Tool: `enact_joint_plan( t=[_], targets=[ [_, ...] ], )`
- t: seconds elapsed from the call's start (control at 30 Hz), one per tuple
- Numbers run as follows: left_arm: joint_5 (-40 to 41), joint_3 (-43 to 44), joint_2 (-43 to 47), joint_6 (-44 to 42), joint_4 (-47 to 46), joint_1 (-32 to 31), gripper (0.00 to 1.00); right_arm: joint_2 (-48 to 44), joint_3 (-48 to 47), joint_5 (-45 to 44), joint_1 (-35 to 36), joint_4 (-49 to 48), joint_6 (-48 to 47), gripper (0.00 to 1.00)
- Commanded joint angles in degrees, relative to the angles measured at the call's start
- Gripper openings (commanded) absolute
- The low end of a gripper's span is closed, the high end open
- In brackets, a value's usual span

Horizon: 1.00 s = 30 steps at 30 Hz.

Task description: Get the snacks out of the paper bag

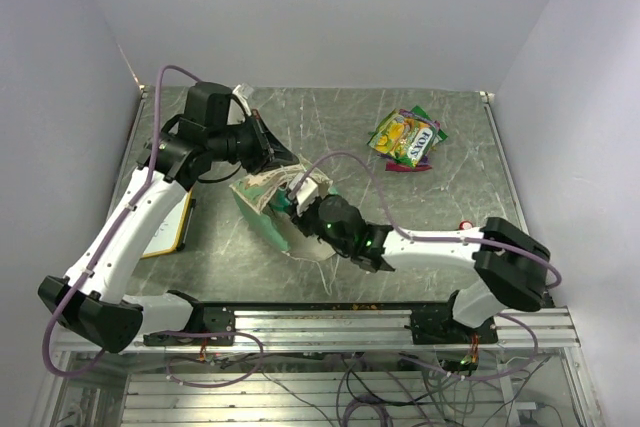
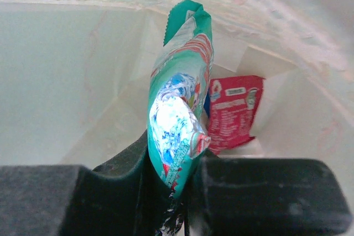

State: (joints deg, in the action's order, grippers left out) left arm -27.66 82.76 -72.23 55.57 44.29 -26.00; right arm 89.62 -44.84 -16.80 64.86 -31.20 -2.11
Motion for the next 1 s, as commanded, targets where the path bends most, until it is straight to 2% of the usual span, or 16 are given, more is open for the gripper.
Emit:
enact_joint_plan(
  t=[0.0, 0.33, 0.57, 0.67, 0.77, 0.87, 0.97],
  targets=[
    [2.92, 2.1, 1.06, -0.86, -0.99, -0.28, 0.07, -6.48, -3.66, 3.13, -3.4, 11.48, -2.97, 0.0],
    [12.19, 6.21, -1.83, -2.1, 0.22, 0.7, 0.07, -22.31, -7.63, 23.01, -4.78, 39.82, -13.22, 0.0],
    [12.14, 8.67, -6.87, -4.77, 0.0, 3.45, 0.07, -32.49, -18.31, 23.87, -4.89, 57.3, -17.48, 0.0],
    [11.07, 9.48, -8.64, -5.53, 0.45, 5.51, 0.07, -33.95, -25.23, 20.53, -4.9, 64.52, -18.92, 0.0],
    [10.46, 10.69, -9.59, -6.78, 1.38, 7.13, 0.07, -34.23, -33.44, 14.2, -4.89, 67.63, -19.71, 0.0],
    [9.56, 11.49, -10.08, -8.06, 2.72, 8.28, 0.07, -34.33, -37.3, 5.79, -4.85, 66.11, -20.45, 0.0],
    [8.49, 10.97, -10.0, -9.03, 3.41, 8.8, 0.07, -33.4, -37.5, -7.86, -4.87, 61.5, -20.39, 0.0]
  ],
)
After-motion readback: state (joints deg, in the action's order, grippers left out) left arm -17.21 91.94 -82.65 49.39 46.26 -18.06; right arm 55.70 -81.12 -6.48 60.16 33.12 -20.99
